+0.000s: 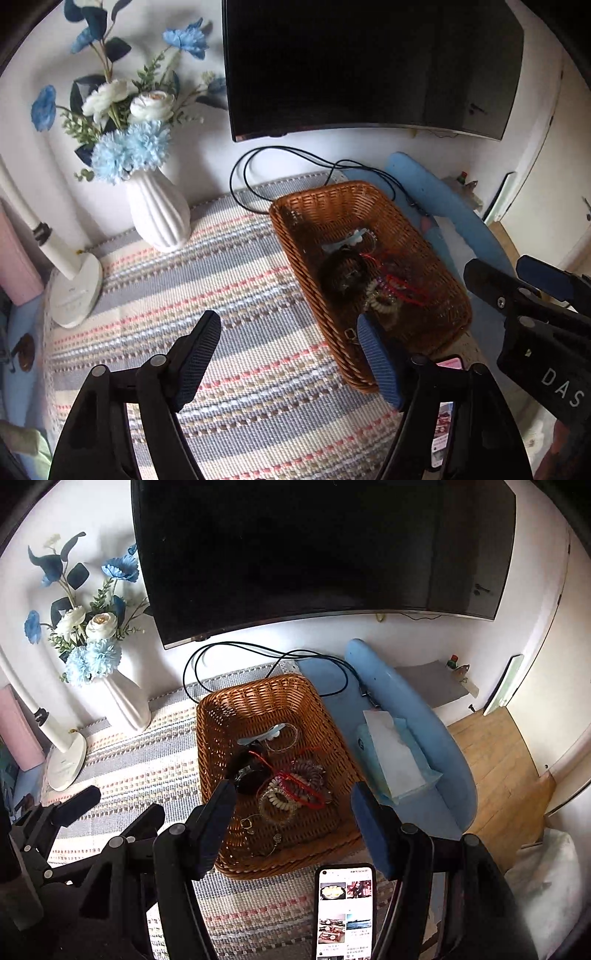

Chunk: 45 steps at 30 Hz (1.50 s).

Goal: Organize jewelry

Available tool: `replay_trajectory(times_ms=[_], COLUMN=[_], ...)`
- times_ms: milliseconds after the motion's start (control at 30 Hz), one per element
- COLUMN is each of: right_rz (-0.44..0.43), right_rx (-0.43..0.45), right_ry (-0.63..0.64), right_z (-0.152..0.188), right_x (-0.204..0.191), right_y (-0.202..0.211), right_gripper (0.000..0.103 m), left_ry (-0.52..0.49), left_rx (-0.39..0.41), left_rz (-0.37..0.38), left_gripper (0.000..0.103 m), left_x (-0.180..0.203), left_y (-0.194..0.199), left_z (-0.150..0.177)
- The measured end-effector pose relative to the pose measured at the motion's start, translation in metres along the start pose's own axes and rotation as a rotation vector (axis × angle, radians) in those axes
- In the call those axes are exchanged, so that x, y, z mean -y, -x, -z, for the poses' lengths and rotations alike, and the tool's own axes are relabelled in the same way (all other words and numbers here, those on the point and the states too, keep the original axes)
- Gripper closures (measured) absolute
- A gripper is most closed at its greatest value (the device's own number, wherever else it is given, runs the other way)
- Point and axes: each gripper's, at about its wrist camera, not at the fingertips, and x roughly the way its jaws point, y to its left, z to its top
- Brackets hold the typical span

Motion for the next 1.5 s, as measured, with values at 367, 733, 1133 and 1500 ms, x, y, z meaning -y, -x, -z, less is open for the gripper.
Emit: replay_trajectory(times_ms=[367,733,1133,1500], right_rz=[-0.063,-0.068,-0.071,-0.086], right_rx=[-0.023,-0.040,-0.031,-0.054], right_ry=[-0.048,-0.083,-0.068,-0.105], right_z=[0.008,0.014,0.012,0.011], right_x=[-0.002,0.002,-0.001,0.007], right_y=[-0.007,-0.010,-0.007,-0.014], right_gripper=[0.035,0.035,0.035,0.035], left_ry=[0.017,0.018,0.027,0.049], left_rx=[0.028,-0.032,-0.053,-0.067], left_rz=[0.060,0.059,0.061,0.064], left_gripper=[0.023,0.023,0.023,0.023], left_x=[0.001,0.006,0.004,0.002], left_y=[0.005,-0.009,-0.013,-0.017], left_z=[0.003,0.005,0.004,0.005])
